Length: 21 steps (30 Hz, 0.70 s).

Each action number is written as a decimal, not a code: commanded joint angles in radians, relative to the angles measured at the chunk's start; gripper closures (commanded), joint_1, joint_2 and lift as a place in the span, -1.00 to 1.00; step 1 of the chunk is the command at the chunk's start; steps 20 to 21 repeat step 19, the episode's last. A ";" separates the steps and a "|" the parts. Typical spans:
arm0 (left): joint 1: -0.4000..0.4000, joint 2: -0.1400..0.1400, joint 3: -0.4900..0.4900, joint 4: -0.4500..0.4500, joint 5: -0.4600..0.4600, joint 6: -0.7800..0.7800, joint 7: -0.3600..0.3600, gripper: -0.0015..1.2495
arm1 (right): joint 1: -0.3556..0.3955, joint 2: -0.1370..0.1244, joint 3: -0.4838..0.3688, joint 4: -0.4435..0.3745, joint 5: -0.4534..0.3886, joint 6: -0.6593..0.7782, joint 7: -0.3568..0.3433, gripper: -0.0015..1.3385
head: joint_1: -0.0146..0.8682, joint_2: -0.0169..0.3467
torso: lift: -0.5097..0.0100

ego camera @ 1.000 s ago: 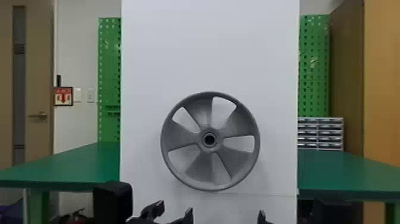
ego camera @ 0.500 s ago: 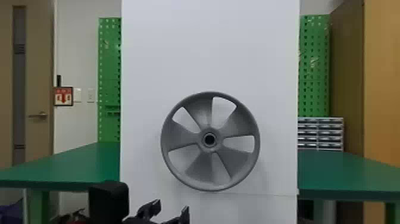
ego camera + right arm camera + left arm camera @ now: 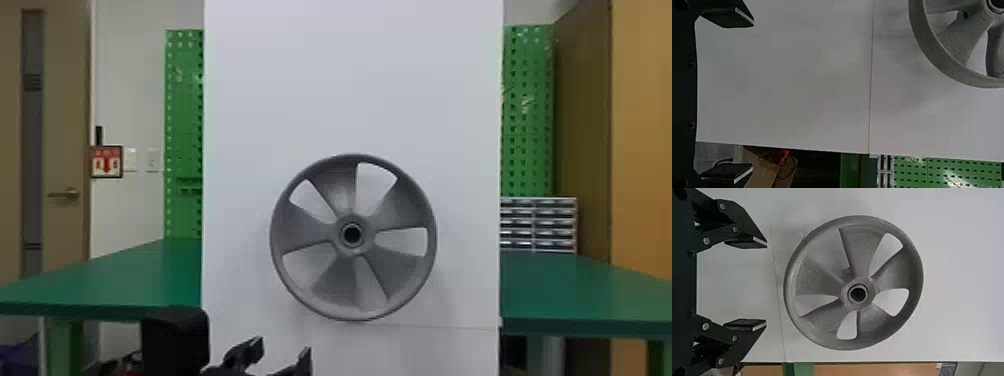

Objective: Hold the wheel and insert it

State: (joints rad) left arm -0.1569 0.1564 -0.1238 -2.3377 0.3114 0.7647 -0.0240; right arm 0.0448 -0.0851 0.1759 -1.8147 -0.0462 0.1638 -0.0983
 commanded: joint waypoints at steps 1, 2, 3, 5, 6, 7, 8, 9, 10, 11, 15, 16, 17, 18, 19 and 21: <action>0.000 0.000 0.001 0.000 -0.002 -0.001 -0.001 -0.15 | 0.017 -0.005 -0.004 0.035 0.002 -0.044 0.008 -1.00 | -0.96 -0.30 | -0.88; -0.001 0.000 0.001 0.000 -0.002 -0.001 -0.001 -0.15 | 0.020 -0.005 -0.006 0.041 0.002 -0.053 0.008 -1.00 | -0.96 -0.30 | -0.88; 0.000 0.000 0.001 0.000 -0.002 -0.001 -0.001 -0.15 | 0.021 -0.007 -0.007 0.044 0.002 -0.059 0.009 -1.00 | -0.96 -0.30 | -0.88; 0.002 0.000 0.003 0.000 -0.002 -0.001 -0.001 -0.15 | 0.023 -0.004 -0.009 0.055 -0.004 -0.066 0.009 -1.00 | -0.96 -0.30 | -0.88; 0.004 0.000 0.003 0.000 -0.002 -0.001 -0.001 -0.15 | 0.023 -0.004 -0.009 0.058 -0.006 -0.067 0.009 -1.00 | -0.96 -0.30 | -0.88; 0.004 0.000 0.001 0.000 -0.002 -0.001 -0.001 -0.15 | 0.023 -0.002 -0.009 0.058 -0.004 -0.069 0.009 -1.00 | -0.96 -0.30 | -0.88; 0.002 0.000 0.000 0.000 -0.005 -0.001 -0.001 -0.15 | 0.021 -0.001 -0.007 0.061 -0.006 -0.069 0.009 -1.00 | -0.96 -0.30 | -0.88; 0.002 0.000 0.001 0.000 -0.005 -0.001 -0.001 -0.15 | 0.020 -0.001 -0.006 0.063 -0.004 -0.070 0.009 -1.00 | -0.96 -0.30 | -0.88; 0.002 0.000 0.001 0.000 -0.005 -0.001 0.001 -0.15 | 0.020 -0.001 -0.006 0.064 -0.004 -0.070 0.009 -1.00 | -0.96 -0.30 | -0.88; 0.000 0.000 0.001 0.000 -0.005 -0.001 0.001 -0.15 | 0.020 -0.001 -0.006 0.064 -0.004 -0.070 0.009 -1.00 | -0.96 -0.30 | -0.88; 0.000 0.000 0.000 0.000 -0.003 -0.001 -0.001 -0.15 | 0.026 -0.001 -0.007 0.081 -0.004 -0.098 0.009 -1.00 | -0.96 -0.30 | -0.88; 0.002 0.000 0.000 0.000 -0.003 -0.001 -0.001 -0.15 | 0.027 -0.001 -0.007 0.089 -0.004 -0.109 0.009 -1.00 | -0.96 -0.30 | -0.88; 0.004 0.000 0.000 0.000 -0.003 -0.001 -0.001 -0.15 | 0.030 0.001 -0.007 0.094 -0.004 -0.121 0.009 -1.00 | -0.96 -0.30 | -0.88; 0.002 0.000 0.000 0.000 -0.003 -0.001 -0.001 -0.15 | 0.032 0.001 -0.007 0.098 -0.004 -0.127 0.009 -0.99 | -0.96 -0.30 | -0.88; 0.002 0.000 0.001 0.000 -0.003 -0.001 -0.001 -0.15 | 0.033 0.002 -0.007 0.101 -0.004 -0.132 0.009 -0.97 | -0.96 -0.30 | -0.88; 0.002 0.000 0.001 0.000 -0.003 -0.001 -0.001 -0.15 | 0.033 0.002 -0.007 0.101 -0.004 -0.132 0.009 -0.97 | -0.96 -0.30 | -0.88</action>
